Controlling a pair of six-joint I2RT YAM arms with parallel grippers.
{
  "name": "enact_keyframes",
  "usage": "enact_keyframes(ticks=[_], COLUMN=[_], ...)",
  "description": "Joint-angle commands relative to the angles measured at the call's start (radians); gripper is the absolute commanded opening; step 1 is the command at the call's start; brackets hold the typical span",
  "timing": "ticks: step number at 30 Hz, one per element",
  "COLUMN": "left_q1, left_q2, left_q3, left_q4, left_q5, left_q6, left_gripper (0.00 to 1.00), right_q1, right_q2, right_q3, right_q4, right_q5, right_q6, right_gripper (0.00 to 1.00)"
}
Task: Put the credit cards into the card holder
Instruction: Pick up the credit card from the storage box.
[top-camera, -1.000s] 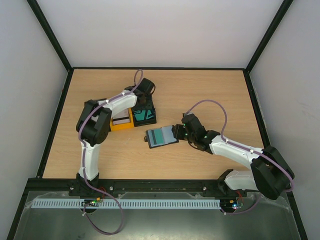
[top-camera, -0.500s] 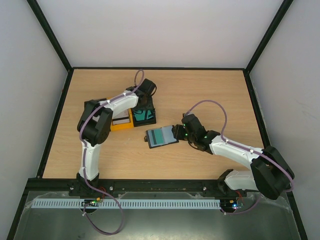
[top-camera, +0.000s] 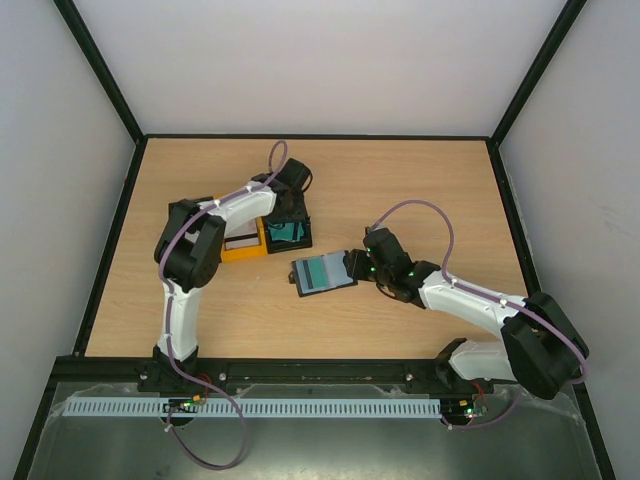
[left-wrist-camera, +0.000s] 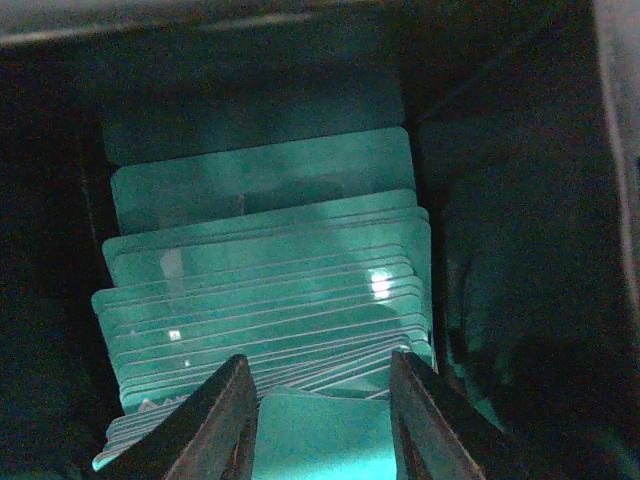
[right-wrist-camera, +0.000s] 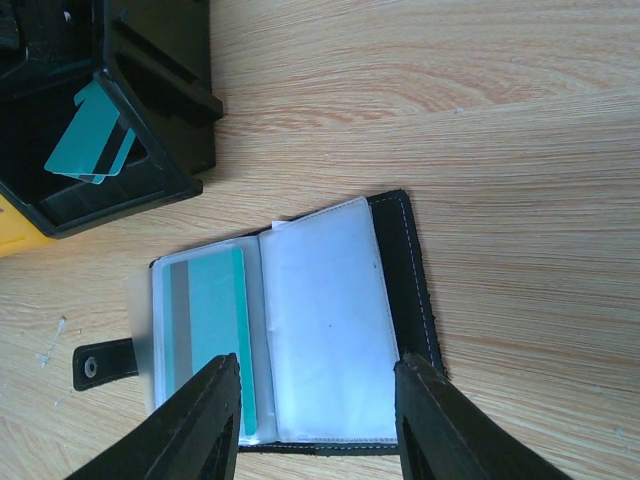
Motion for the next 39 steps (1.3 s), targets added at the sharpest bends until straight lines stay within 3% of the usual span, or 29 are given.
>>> enact_keyframes(ticks=[1,13,19,27,34,39], left_q1=[-0.007,-0.007,-0.006,-0.007,-0.005,-0.002], left_q2=[-0.036,-0.074,-0.073,-0.076,-0.091,-0.092], left_q3=[-0.021,-0.053,-0.067,-0.094,-0.114,-0.122], left_q4=[-0.025,-0.014,-0.008,0.003,0.011,0.016], left_q5=[0.018,0.004,-0.009,-0.009,-0.006,0.000], left_q6=[0.005,0.006,0.010,0.019,0.034,0.041], left_gripper=[0.37,0.31,0.32,0.32,0.31,0.31], right_q1=[-0.005,-0.005,0.004,0.075,0.094,0.094], right_q2=[0.006,0.068,0.189,0.353,0.501,0.546], right_q3=[0.000,0.033,0.073,0.114,0.169,0.210], right_q4=[0.024,0.136,0.313,0.516,0.638,0.634], right_q5=[0.004,-0.118,-0.199,-0.200,-0.211,-0.153], right_q6=[0.000,0.025,0.206,0.483,0.601,0.622], right_gripper=[0.42,0.43,0.44,0.31,0.35,0.34])
